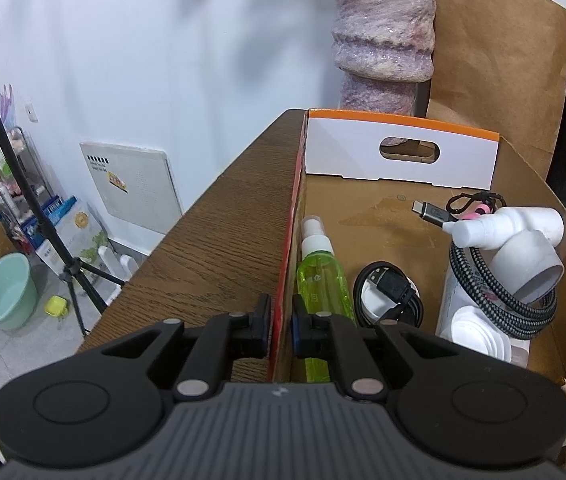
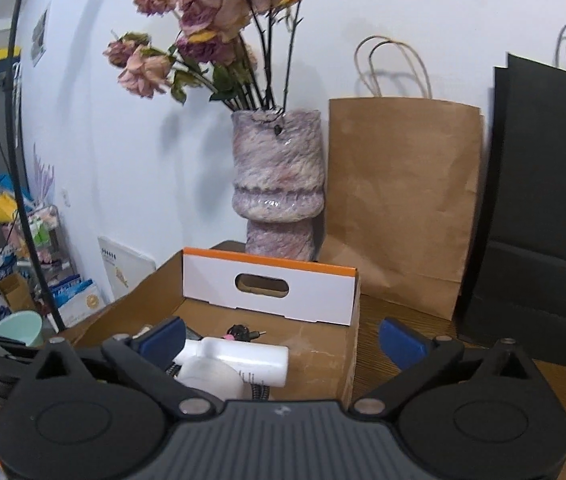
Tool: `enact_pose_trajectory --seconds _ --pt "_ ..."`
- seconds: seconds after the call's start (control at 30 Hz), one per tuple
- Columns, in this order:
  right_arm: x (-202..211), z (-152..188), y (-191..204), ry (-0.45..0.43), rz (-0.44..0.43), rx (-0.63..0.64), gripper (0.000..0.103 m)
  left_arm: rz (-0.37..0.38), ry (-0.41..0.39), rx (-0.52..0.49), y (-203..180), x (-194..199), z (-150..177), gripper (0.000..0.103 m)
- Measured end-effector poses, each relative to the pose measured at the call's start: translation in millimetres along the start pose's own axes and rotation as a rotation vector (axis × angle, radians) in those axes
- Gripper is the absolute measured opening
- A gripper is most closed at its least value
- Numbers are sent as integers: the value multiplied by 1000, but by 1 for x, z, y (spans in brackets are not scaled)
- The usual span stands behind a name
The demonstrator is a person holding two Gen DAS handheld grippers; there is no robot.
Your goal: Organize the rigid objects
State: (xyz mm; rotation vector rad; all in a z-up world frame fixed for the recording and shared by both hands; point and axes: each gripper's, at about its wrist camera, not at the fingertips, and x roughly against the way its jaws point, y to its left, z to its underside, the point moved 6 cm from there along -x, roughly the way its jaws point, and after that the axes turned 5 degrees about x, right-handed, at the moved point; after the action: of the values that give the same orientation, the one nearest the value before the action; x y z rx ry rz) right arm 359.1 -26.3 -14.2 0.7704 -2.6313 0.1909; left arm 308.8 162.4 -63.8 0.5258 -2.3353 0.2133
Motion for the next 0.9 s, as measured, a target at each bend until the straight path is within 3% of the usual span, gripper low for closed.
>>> enact_pose_trajectory --seconds 0.07,0.13,0.17,0.2,0.23,0.27,0.3,0.37,0.53,0.7,0.9 --pt "8 -2 -2 -15 -1 -24 103 0 -41 -18 -3 12 -4 10" --pt "21 -4 -3 -28 -2 -50 103 1 -80 -34 -3 29 -7 18" --pt "28 -4 -4 -34 1 -58 103 2 -91 -35 -3 38 -8 37" --pt "37 -5 -4 -41 4 -59 103 9 -109 -31 -1 50 -8 65" --pt "46 -6 -3 -47 8 -59 103 12 -129 -28 0 61 -8 78" --pt "57 -6 -3 -56 15 -60 103 14 -161 -30 1 76 -7 98" --pt "69 -7 -3 -65 21 -63 103 17 -197 -36 1 90 -6 103" --pt "92 -7 -1 -81 23 -66 103 34 -243 -53 -1 117 1 103" --pt "156 7 7 -100 55 -42 103 86 -263 -73 -5 172 32 103" --pt "217 40 18 -87 79 -14 103 142 -281 -94 -9 210 84 103" --pt "262 92 33 -31 84 10 103 189 -295 -83 -4 237 139 103"
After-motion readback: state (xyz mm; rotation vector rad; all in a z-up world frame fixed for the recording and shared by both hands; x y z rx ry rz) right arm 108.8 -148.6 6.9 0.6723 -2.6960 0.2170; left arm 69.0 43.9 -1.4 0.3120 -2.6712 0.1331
